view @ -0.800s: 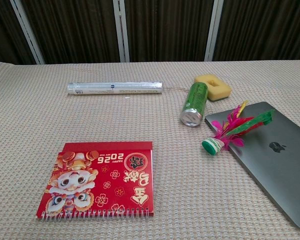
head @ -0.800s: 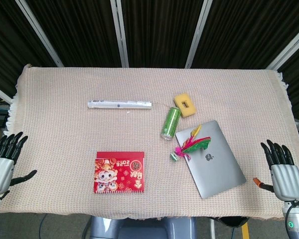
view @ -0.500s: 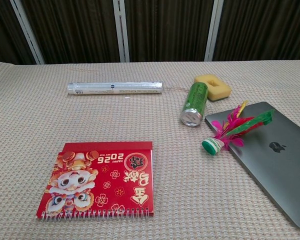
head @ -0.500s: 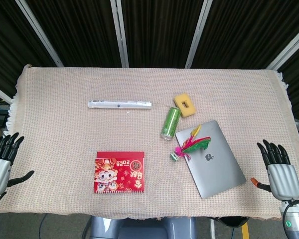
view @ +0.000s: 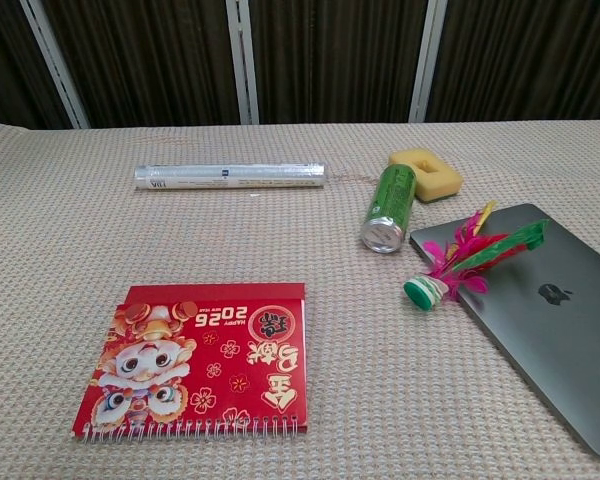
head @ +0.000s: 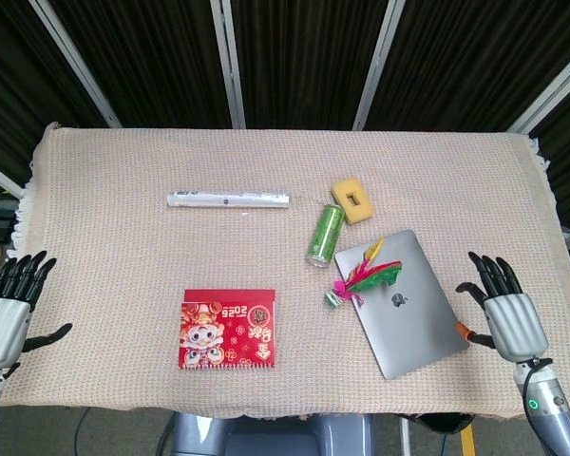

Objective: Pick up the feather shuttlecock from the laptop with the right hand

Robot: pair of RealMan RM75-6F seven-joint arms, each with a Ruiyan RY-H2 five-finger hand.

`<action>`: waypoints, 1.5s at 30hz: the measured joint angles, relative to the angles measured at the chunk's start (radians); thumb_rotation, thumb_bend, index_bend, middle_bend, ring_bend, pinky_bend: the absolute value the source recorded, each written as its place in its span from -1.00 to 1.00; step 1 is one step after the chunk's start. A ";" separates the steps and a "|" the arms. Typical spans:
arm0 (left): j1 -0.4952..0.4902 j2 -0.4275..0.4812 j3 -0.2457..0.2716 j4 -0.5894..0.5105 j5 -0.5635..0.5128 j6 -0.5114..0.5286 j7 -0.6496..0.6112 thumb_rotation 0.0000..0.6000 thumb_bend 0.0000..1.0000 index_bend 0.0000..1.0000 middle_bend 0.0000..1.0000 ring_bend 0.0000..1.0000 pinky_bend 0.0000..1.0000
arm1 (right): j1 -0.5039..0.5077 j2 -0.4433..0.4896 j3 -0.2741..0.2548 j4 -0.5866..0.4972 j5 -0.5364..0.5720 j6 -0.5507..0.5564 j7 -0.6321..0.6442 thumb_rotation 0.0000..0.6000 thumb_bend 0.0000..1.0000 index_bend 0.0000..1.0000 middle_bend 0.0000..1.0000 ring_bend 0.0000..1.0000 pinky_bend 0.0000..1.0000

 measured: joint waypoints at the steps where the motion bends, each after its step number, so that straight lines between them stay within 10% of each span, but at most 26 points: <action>1: -0.003 -0.004 -0.001 0.002 -0.002 -0.005 0.008 0.85 -0.89 -1.00 -1.00 -1.00 -1.00 | 0.015 -0.010 0.001 0.024 -0.006 -0.013 0.013 1.00 -0.74 -0.26 -1.00 -1.00 -1.00; 31: -0.071 -0.078 -0.055 0.066 -0.123 -0.135 0.086 0.85 -0.87 -1.00 -1.00 -1.00 -1.00 | 0.316 -0.224 0.031 0.267 0.049 -0.391 -0.025 1.00 -0.74 -0.32 -1.00 -1.00 -1.00; 45: -0.082 -0.092 -0.070 0.091 -0.184 -0.175 0.103 0.85 -0.87 -1.00 -1.00 -1.00 -1.00 | 0.395 -0.326 0.028 0.450 0.060 -0.446 0.019 1.00 -0.49 0.18 -0.99 -1.00 -1.00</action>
